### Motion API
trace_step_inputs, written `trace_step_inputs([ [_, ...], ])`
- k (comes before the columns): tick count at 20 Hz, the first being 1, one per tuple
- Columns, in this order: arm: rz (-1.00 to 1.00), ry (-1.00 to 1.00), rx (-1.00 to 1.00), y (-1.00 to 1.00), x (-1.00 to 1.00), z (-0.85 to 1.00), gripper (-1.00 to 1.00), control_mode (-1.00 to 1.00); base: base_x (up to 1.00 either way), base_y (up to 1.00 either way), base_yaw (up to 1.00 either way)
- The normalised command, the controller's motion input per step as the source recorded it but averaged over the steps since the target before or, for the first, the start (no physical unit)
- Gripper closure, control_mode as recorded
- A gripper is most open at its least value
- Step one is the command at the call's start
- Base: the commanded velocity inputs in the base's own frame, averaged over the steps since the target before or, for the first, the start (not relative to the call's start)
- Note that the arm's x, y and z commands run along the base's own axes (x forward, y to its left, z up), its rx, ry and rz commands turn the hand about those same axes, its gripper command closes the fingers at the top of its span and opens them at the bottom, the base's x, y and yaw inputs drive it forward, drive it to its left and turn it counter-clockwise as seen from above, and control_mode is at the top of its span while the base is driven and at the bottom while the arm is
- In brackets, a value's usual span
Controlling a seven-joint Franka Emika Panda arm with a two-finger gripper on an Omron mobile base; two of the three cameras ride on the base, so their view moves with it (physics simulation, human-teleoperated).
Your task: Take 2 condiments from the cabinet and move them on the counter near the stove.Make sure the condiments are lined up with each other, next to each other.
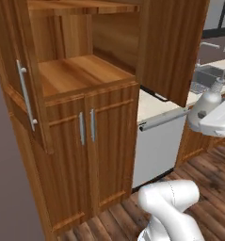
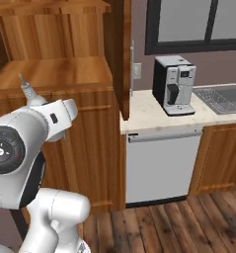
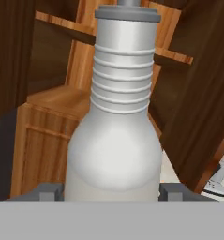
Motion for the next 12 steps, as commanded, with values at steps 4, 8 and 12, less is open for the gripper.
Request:
trace_step_inputs([
  [4, 0.0, 0.0, 0.0, 0.0, 0.0, 0.0, 1.0, 1.0, -0.15, -0.52, -0.34],
  [8, 0.0, 0.0, 0.0, 0.0, 0.0, 0.0, 1.0, 1.0, -0.04, -0.71, -0.35],
  [12, 0.0, 0.0, 0.0, 0.0, 0.0, 0.0, 1.0, 1.0, -0.01, -0.67, -0.33],
])
